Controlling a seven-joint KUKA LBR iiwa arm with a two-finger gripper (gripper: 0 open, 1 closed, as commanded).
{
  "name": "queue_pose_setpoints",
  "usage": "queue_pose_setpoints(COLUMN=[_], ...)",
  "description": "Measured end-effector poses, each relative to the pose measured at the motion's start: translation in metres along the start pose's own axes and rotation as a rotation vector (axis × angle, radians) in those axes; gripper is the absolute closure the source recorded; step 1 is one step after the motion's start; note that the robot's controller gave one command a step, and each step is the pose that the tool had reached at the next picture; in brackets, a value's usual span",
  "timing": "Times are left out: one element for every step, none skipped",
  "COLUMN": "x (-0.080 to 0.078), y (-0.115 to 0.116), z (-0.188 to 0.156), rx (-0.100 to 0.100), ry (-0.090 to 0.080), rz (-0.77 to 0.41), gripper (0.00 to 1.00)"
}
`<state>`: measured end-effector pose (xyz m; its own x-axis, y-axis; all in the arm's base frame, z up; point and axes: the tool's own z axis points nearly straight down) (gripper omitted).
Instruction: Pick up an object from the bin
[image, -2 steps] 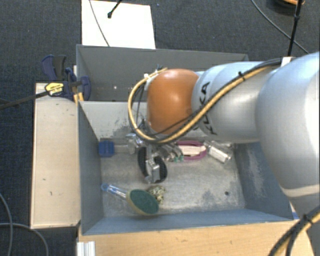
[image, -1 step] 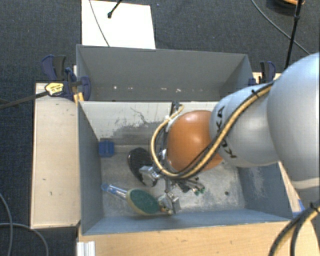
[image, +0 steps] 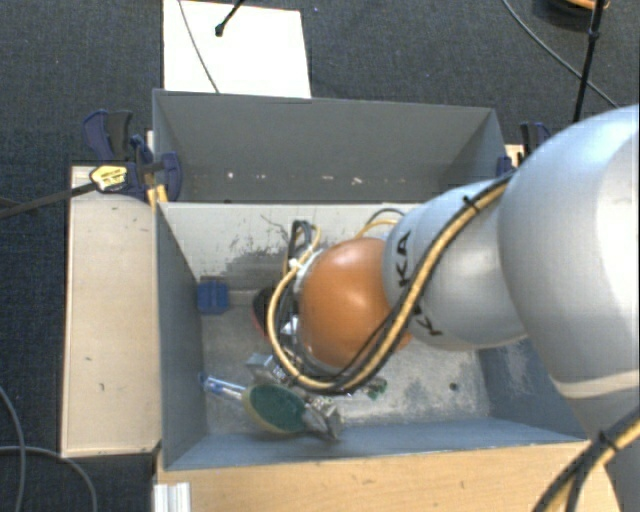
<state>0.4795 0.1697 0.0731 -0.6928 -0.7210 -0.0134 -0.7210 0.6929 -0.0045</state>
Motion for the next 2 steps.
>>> queue_pose_setpoints(x=[0.000,-0.056], y=[-0.002,-0.015], z=[-0.001,-0.154], rx=[0.003,0.000], ry=[-0.002,0.001], rz=[0.007,0.017], gripper=[1.00,1.00])
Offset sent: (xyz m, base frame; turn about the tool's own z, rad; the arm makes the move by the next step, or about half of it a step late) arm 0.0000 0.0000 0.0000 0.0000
